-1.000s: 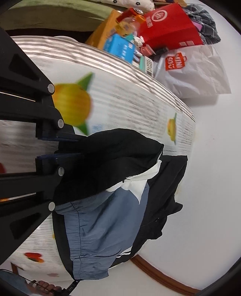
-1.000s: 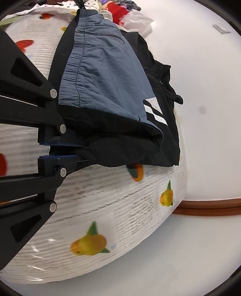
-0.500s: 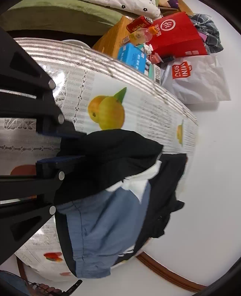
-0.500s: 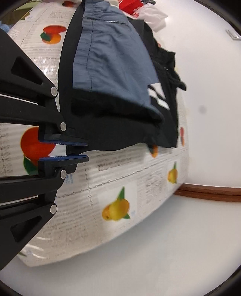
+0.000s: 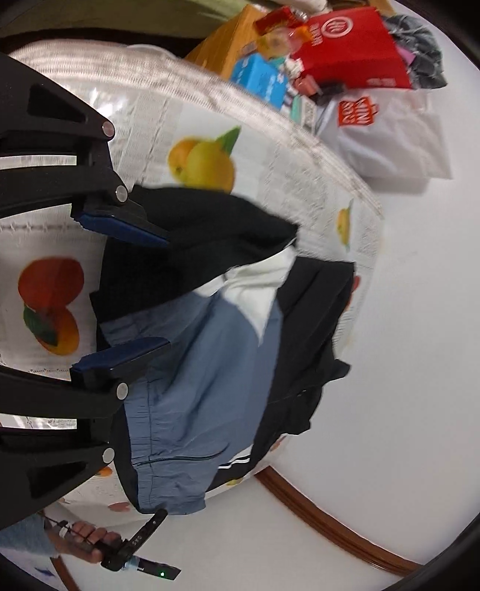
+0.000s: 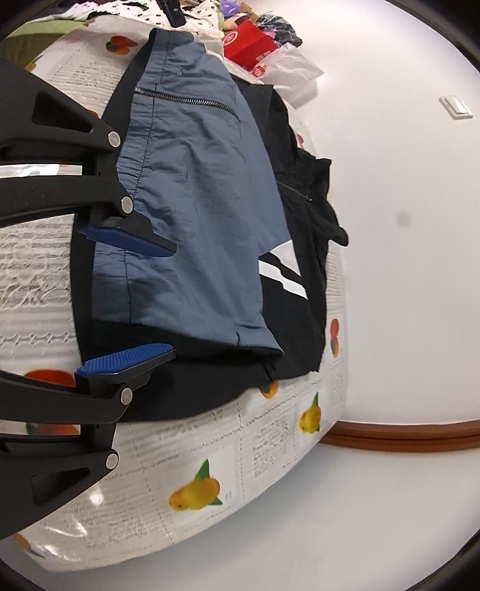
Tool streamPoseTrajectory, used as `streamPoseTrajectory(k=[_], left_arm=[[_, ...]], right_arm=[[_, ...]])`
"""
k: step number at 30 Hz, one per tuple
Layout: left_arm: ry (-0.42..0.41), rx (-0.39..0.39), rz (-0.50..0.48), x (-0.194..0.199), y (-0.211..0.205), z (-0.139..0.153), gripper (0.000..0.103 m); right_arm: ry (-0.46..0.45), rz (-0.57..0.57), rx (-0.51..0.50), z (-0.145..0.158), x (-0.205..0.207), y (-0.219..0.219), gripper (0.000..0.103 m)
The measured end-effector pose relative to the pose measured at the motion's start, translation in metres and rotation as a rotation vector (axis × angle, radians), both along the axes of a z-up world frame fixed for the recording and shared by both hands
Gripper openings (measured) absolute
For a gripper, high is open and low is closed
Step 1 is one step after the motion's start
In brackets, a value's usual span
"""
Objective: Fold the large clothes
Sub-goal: 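Grasp the jacket hem with both grippers and fold it up onto the collar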
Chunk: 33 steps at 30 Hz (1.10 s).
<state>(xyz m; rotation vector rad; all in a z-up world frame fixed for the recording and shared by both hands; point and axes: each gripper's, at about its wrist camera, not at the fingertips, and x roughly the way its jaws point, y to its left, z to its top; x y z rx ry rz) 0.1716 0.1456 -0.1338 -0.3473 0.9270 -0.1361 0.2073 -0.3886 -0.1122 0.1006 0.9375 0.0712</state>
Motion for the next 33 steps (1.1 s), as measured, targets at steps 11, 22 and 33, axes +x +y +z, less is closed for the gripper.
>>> streamPoseTrajectory(k=[11,22,33], left_arm=[[0.025,0.015,-0.057,0.006,-0.019,0.001,0.021],[-0.084,-0.003,-0.056,0.035,-0.018,0.039,0.015],[-0.096,-0.006,-0.032,0.097,-0.019,0.043,0.015]], right_arm=[[0.027,-0.017,-0.046,-0.012,0.012,0.010,0.016],[-0.118,0.000,0.064,0.040,0.013,-0.001,0.008],[-0.157,-0.038,0.112,0.050,0.067,-0.007,0.008]])
